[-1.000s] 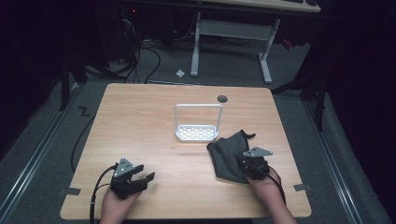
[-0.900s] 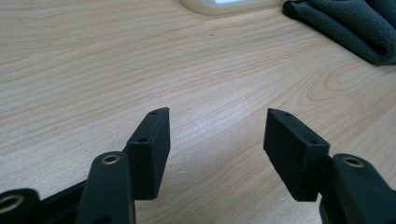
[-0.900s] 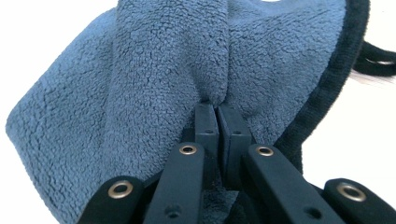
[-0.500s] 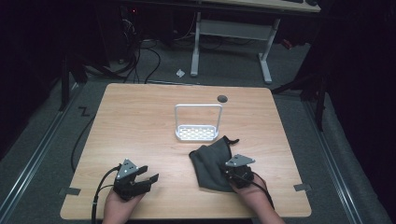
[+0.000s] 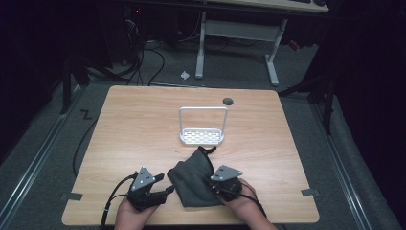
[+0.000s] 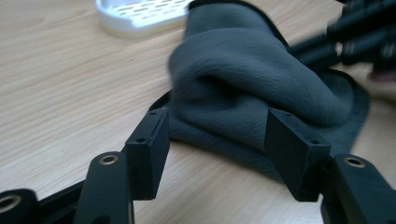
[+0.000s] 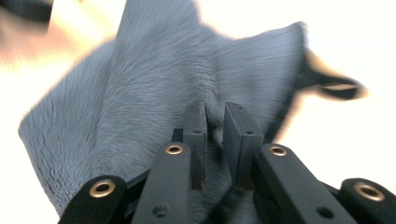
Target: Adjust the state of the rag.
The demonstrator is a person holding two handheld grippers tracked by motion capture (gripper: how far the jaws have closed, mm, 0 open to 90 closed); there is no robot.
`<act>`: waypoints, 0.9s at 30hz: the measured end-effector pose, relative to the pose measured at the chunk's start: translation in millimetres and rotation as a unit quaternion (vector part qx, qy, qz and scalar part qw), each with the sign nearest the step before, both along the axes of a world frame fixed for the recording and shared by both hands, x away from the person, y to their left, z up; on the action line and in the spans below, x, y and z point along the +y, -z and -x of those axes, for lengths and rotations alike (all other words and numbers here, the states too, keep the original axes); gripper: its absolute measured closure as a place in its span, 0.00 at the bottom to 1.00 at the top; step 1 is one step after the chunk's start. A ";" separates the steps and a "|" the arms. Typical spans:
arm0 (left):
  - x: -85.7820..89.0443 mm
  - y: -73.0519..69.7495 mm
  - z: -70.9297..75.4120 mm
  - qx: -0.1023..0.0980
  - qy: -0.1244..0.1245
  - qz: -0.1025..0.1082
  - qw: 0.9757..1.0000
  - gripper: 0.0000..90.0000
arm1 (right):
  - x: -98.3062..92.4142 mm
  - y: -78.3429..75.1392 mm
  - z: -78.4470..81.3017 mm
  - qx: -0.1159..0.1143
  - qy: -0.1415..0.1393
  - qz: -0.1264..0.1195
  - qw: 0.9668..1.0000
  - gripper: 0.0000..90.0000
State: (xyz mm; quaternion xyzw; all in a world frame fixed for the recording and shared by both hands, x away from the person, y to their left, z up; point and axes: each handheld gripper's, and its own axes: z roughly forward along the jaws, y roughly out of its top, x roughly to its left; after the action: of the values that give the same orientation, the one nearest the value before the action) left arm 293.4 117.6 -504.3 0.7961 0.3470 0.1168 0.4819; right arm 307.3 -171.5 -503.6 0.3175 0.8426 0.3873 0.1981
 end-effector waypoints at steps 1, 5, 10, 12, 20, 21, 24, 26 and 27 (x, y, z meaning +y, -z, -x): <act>-3.9 -3.2 2.0 -0.001 0.007 0.005 1.000 0.46 | -10.1 -7.1 0.8 -0.010 0.014 -0.015 1.000 0.88; -20.8 -12.2 7.1 -0.007 0.029 0.008 1.000 0.46 | -53.9 -17.5 4.3 -0.028 0.072 -0.034 0.996 0.87; -72.4 -11.7 9.6 0.006 0.069 -0.003 0.998 0.43 | -82.3 -7.0 5.7 -0.010 0.105 -0.026 0.994 0.86; -90.1 -5.9 8.3 0.005 0.072 -0.028 0.997 0.40 | -81.9 -5.0 4.3 -0.003 0.105 -0.028 0.994 0.86; -115.4 12.6 5.3 -0.029 0.047 -0.130 0.990 0.50 | -67.9 0.4 4.0 0.001 0.077 -0.008 0.997 0.84; -115.2 13.4 5.6 -0.033 0.041 -0.136 0.989 0.55 | -67.6 0.7 3.5 0.001 0.076 -0.007 0.997 0.84; -115.4 15.6 6.6 -0.050 0.030 -0.154 0.986 0.70 | -66.9 1.9 2.4 0.009 0.074 -0.007 0.997 0.83; -115.1 16.6 6.9 -0.055 0.027 -0.157 0.986 0.78 | -66.5 2.8 2.3 0.014 0.074 -0.009 0.997 0.82; -114.2 16.5 6.5 -0.055 0.027 -0.157 0.986 0.84 | -66.1 3.0 2.6 0.017 0.074 -0.010 0.997 0.81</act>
State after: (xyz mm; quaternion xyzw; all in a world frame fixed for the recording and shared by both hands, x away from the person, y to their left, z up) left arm 286.9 3.5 -520.8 0.8633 0.2757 0.1999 0.3725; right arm 304.7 -237.7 -506.6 0.3877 0.8161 0.3745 0.2082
